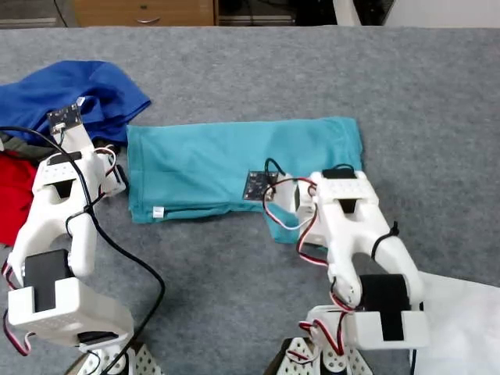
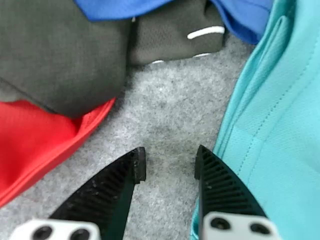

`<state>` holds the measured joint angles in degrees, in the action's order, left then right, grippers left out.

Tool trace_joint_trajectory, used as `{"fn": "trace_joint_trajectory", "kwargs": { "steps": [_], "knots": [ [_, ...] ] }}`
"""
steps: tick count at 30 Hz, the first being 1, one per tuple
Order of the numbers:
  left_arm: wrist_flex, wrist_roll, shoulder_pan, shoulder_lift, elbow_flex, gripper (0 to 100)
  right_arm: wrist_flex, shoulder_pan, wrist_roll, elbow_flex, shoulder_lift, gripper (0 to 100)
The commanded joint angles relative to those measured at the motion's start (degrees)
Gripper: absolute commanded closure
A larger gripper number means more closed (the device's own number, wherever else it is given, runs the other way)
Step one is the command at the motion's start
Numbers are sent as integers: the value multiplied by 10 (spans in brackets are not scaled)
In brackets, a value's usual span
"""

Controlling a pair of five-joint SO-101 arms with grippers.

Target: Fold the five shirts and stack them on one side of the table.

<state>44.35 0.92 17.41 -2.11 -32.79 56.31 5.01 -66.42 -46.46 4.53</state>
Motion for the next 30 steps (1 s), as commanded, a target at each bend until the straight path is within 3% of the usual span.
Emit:
{"fn": "trace_joint_trajectory", "kwargs": {
  "steps": [1, 10, 30],
  "knots": [
    [4, -4, 5, 3, 18, 825, 23, -3, 14, 46, 1, 995],
    [4, -4, 5, 3, 18, 825, 121, -2, 5, 231, -29, 995],
    [4, -4, 4, 3, 18, 825, 266, 9, -76, 714, -375, 995]
  ]
}}
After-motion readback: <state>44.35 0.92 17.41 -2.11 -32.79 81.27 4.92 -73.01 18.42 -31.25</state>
